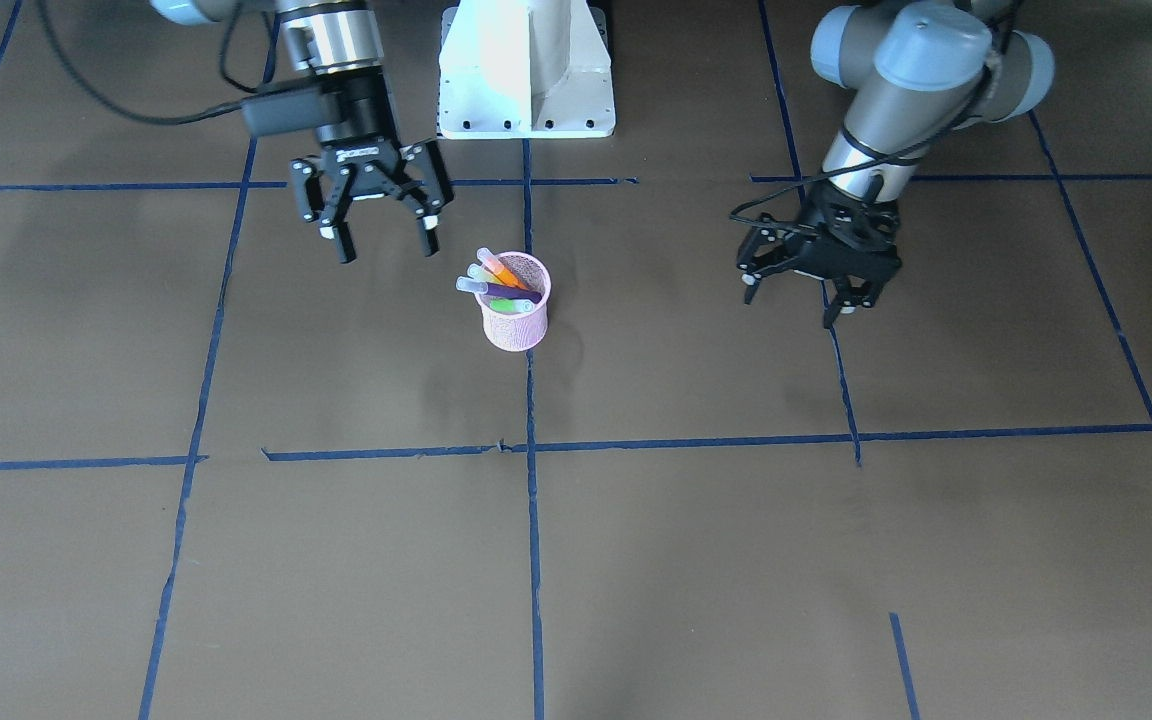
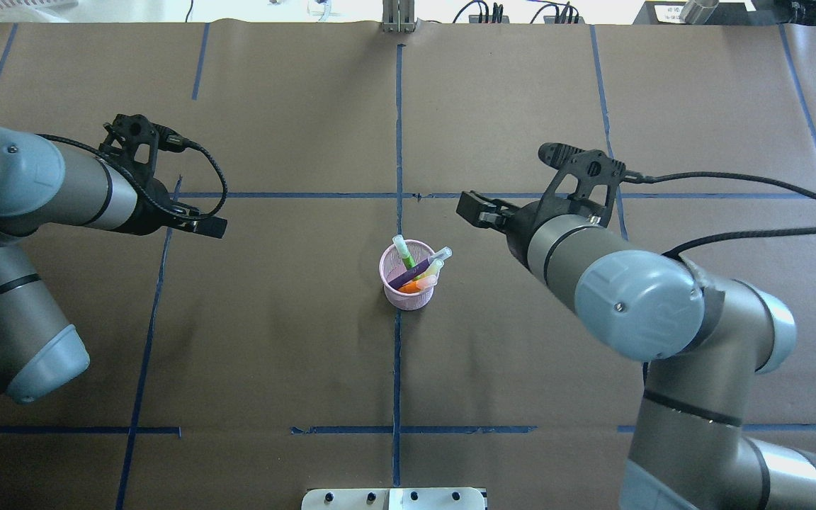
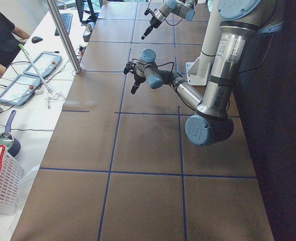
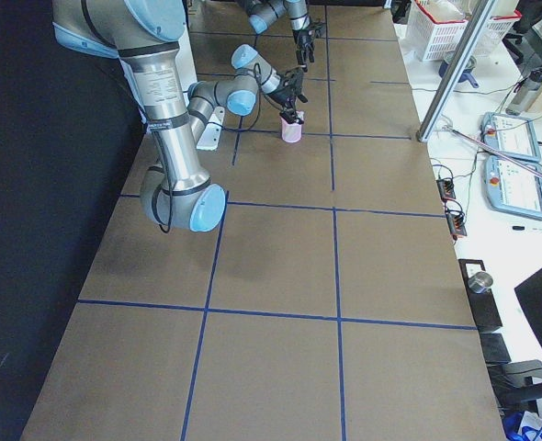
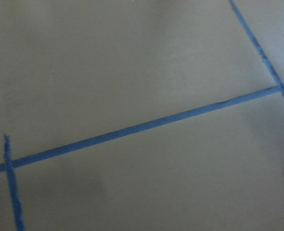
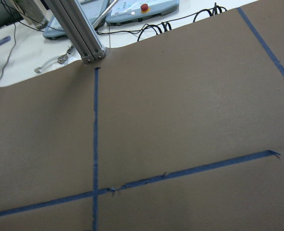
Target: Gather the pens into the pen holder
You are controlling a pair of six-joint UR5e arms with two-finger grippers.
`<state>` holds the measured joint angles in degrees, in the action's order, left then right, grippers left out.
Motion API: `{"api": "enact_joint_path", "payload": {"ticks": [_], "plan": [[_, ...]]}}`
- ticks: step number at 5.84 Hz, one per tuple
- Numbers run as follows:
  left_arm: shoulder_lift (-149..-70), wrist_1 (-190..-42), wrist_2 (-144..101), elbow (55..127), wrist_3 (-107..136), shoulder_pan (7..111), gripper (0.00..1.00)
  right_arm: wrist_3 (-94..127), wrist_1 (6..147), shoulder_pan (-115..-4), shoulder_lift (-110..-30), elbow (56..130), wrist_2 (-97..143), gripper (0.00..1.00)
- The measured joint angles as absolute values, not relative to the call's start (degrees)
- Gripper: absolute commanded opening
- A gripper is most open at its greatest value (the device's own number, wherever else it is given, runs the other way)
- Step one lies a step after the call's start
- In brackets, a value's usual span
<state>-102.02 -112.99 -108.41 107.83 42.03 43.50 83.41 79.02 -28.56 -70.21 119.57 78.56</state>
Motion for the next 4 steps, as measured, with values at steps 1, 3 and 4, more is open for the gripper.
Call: {"api": "enact_joint_path", "payload": {"ticks": [1, 3, 4], "plan": [[-98.1, -112.9, -110.0, 107.8, 35.1, 46.8, 1.00, 77.5, 79.0, -36.4, -74.1, 119.7, 91.8, 1.00], [-91.1, -112.7, -112.2, 107.5, 22.1, 53.2, 1.00, 59.9, 78.9, -51.1, -82.9, 118.4, 113.0, 1.00], [-89.4, -111.5, -116.6, 106.5, 15.3, 58.8, 1.00, 49.5, 79.0, -57.9, -86.5, 116.0, 119.8, 1.00]]}}
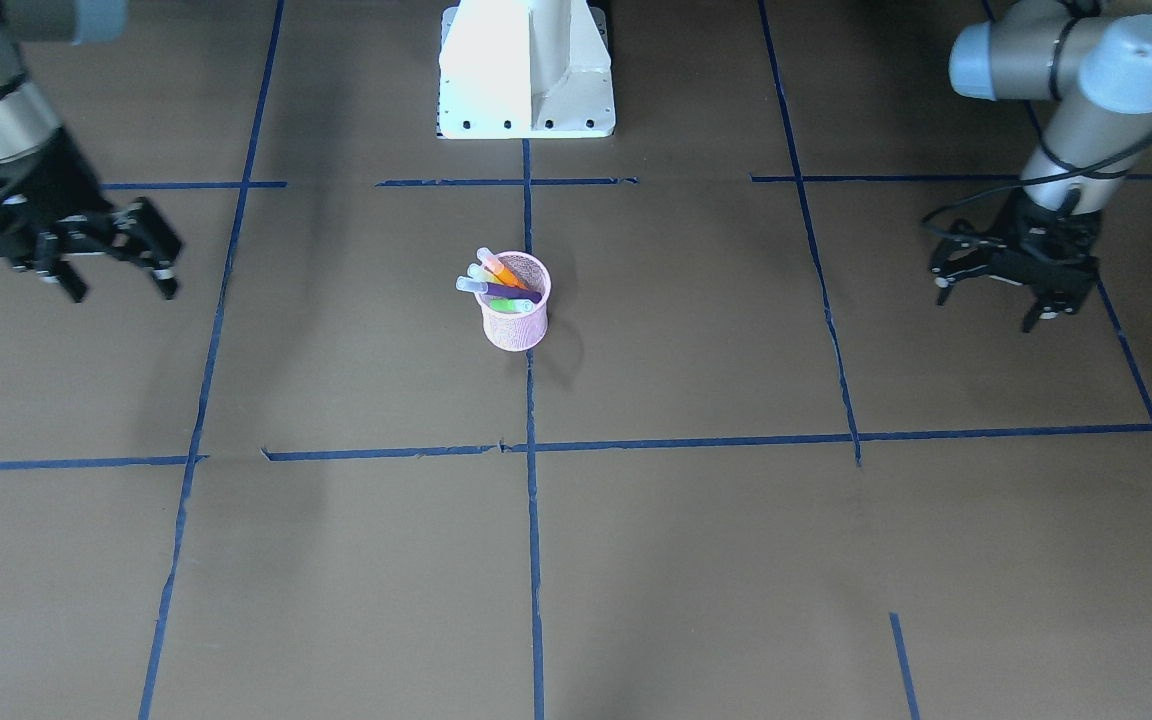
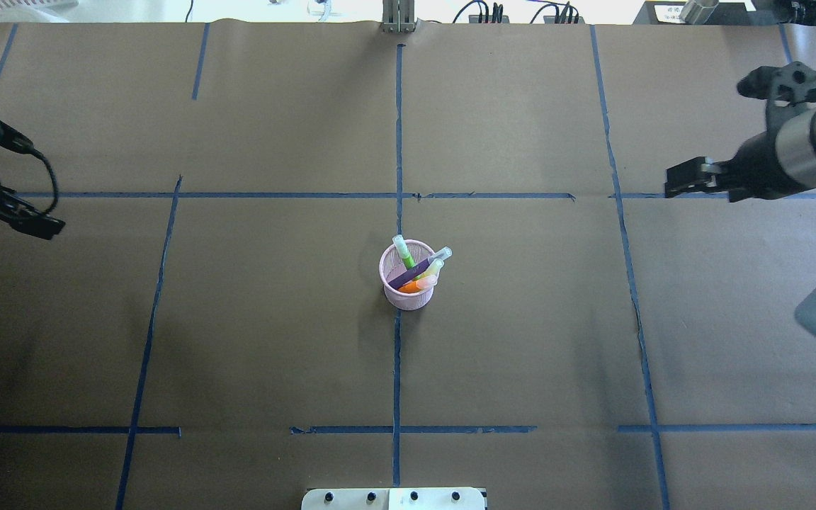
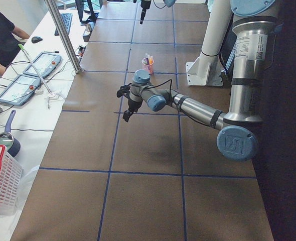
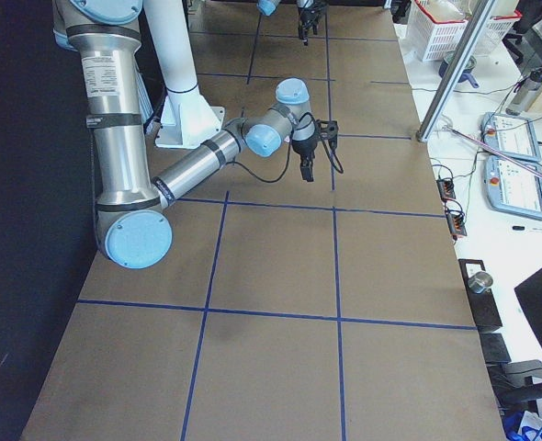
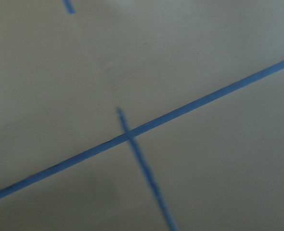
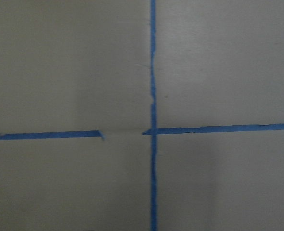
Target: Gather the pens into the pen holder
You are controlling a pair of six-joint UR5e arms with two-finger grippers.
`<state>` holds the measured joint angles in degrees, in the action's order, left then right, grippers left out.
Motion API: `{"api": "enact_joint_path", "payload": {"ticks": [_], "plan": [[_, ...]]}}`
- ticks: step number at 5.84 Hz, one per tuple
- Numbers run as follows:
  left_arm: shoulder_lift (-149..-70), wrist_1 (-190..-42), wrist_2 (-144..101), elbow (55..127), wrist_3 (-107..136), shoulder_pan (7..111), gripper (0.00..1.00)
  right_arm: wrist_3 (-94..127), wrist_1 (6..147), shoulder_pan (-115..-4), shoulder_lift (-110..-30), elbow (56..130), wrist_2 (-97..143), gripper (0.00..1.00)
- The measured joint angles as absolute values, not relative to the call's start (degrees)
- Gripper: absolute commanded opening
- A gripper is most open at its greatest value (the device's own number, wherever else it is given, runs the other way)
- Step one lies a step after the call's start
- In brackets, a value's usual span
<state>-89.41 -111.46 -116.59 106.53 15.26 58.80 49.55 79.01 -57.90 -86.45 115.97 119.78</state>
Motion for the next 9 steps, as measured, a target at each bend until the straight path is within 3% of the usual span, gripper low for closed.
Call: {"api": "enact_joint_path", "payload": {"ticks": [3, 5, 7, 9], "plan": [[-88.7, -94.4, -129.6, 104.5, 2.1, 77.2, 1.00, 19.2, 81.7, -77.4, -92.6, 103.8, 131.8, 1.00], [-87.4, -89.3, -131.1, 103.6, 0.6, 84.5, 1.00, 4.4, 87.2, -86.3, -94.4, 100.1, 136.1, 1.00], [-85.1, -89.4, -133.1, 100.6, 0.3, 87.0, 1.00, 0.8, 88.2, -89.4, -95.0, 96.4, 136.9, 1.00], [-78.9, -89.7, -133.5, 104.2, -0.9, 87.6, 1.00, 0.5, 87.7, -89.6, -94.0, 94.1, 136.2, 1.00]]}}
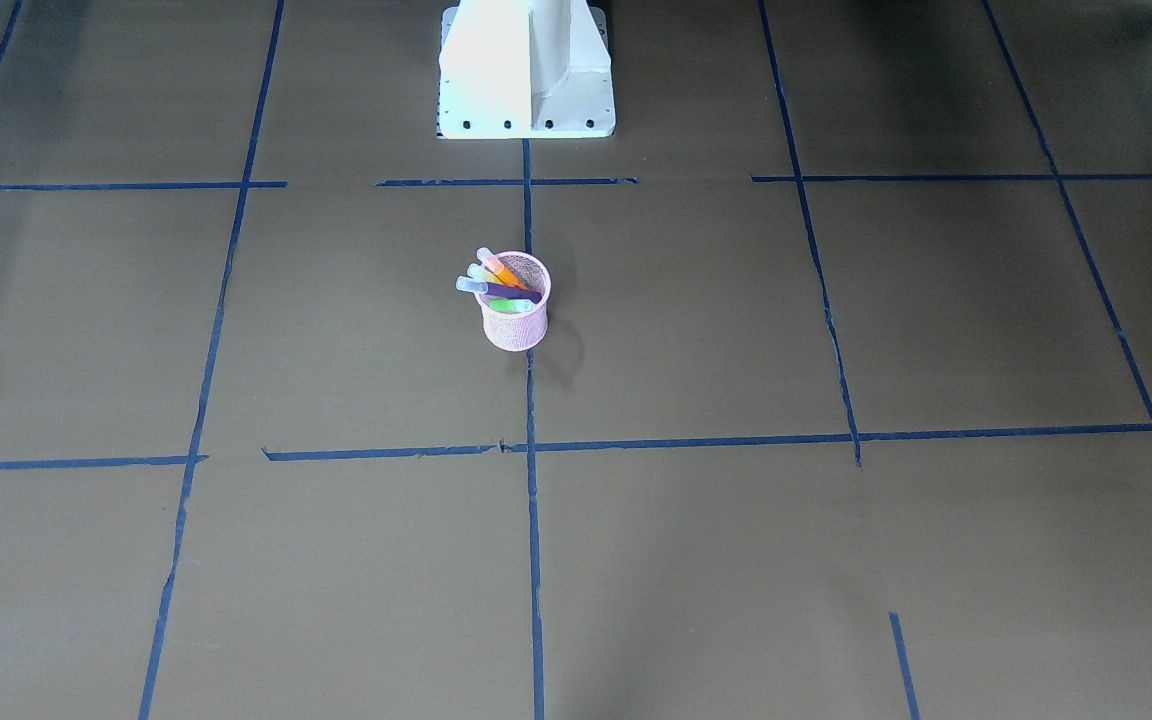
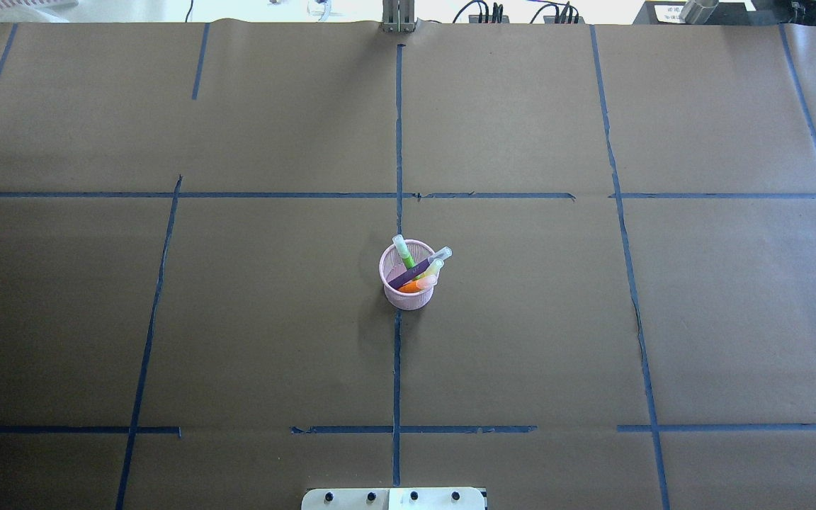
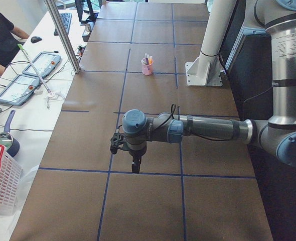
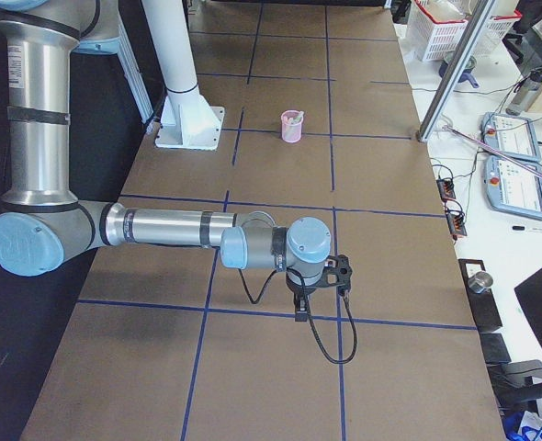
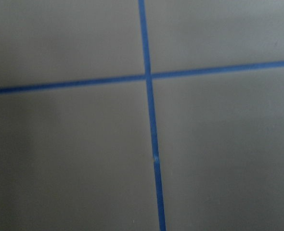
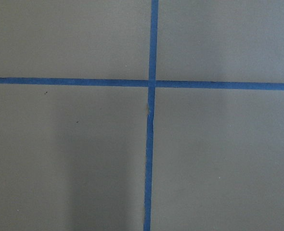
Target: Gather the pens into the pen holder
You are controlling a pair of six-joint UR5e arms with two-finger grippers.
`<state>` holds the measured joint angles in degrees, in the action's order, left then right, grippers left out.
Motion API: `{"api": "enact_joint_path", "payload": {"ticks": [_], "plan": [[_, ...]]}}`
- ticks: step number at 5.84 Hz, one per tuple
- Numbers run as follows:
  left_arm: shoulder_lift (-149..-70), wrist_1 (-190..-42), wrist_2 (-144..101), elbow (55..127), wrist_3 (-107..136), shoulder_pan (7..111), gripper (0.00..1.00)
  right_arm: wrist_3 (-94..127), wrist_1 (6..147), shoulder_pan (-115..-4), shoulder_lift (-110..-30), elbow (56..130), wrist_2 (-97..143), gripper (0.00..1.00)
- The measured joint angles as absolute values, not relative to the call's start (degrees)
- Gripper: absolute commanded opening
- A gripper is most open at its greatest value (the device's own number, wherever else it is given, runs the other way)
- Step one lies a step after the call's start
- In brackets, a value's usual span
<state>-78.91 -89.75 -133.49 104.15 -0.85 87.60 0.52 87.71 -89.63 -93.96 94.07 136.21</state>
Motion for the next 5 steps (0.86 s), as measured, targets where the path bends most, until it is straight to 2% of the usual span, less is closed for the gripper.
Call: {"api": "enact_joint_path", "payload": {"ticks": [2, 3, 5], "plan": [[-77.4, -81.5, -133.7, 110.8, -4.7, 88.0, 1.00, -1.6, 87.2, -89.7, -96.2, 94.9, 135.4, 1.00], [-80.5, -76.0, -133.8, 111.2, -5.1, 88.1, 1.00, -3.7, 86.7, -89.7, -98.1, 96.2, 135.2, 1.00], [-89.4, -73.1, -133.6, 103.6, -5.5, 88.0, 1.00, -4.9, 86.8, -89.8, -102.9, 101.9, 135.0, 1.00]]}}
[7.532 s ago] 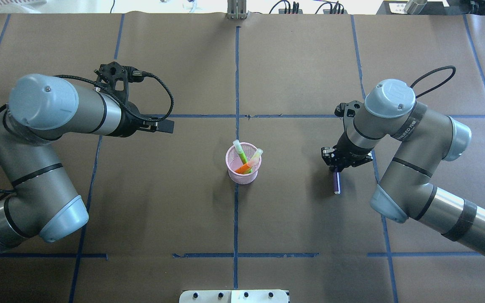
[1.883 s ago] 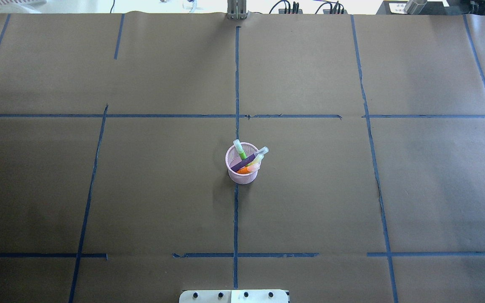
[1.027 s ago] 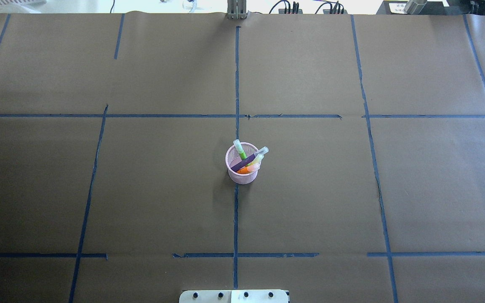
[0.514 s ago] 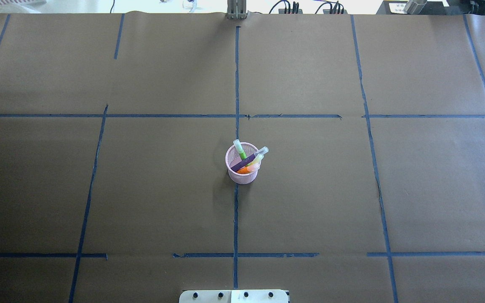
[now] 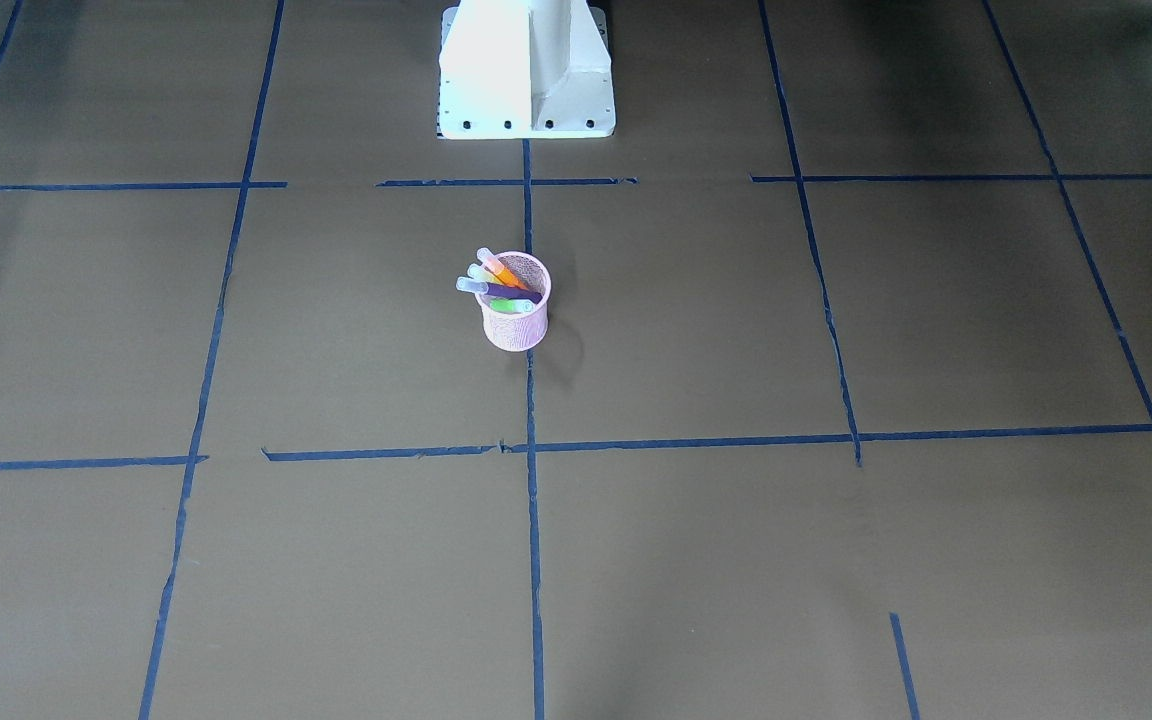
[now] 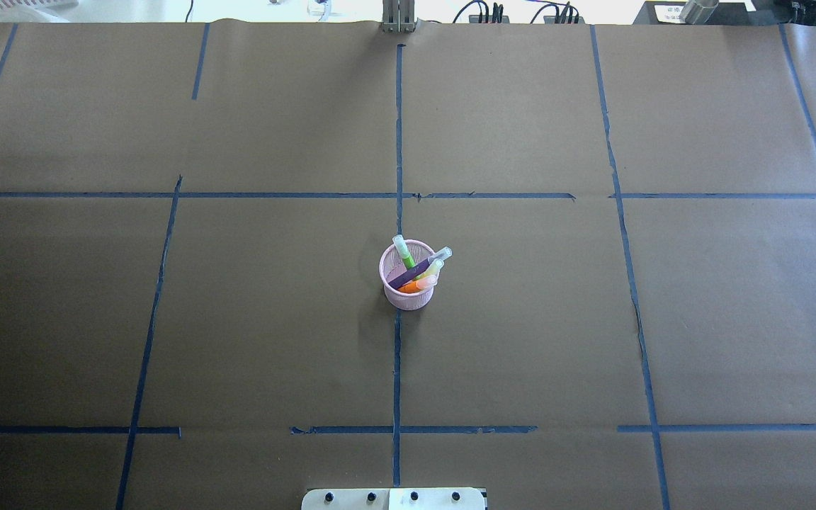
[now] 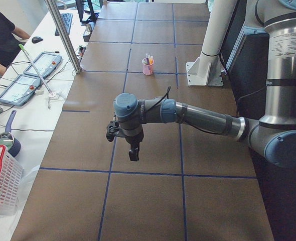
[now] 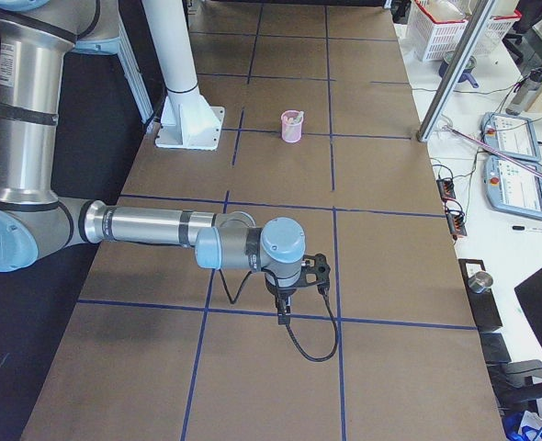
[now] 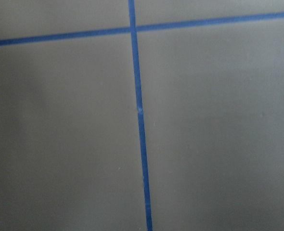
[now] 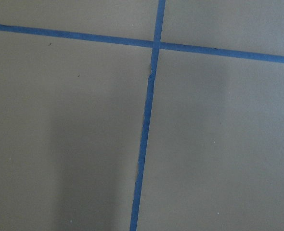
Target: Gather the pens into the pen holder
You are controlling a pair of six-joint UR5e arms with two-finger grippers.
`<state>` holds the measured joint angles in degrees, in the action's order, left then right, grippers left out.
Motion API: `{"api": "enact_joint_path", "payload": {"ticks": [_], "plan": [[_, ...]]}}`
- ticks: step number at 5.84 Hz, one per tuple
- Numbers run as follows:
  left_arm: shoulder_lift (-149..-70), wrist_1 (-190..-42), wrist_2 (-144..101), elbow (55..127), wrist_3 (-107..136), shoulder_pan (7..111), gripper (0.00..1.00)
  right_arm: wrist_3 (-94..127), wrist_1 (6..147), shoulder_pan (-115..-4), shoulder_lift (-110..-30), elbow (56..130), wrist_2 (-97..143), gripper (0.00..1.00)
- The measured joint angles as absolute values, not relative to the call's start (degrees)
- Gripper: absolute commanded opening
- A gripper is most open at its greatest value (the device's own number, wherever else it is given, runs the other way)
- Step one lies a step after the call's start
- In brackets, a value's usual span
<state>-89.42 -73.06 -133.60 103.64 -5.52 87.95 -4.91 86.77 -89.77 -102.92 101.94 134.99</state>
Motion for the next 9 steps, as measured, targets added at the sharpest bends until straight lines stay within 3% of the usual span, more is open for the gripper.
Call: {"api": "enact_joint_path", "payload": {"ticks": [3, 9], "plan": [[-91.5, -73.6, -133.3, 100.2, -5.9, 88.0, 1.00, -4.8, 91.4, -89.8, -106.5, 108.5, 134.9, 1.00], [-85.1, -81.3, -134.7, 101.4, -5.3, 87.9, 1.00, -4.1, 92.2, -89.6, -104.9, 107.9, 135.1, 1.00]]}}
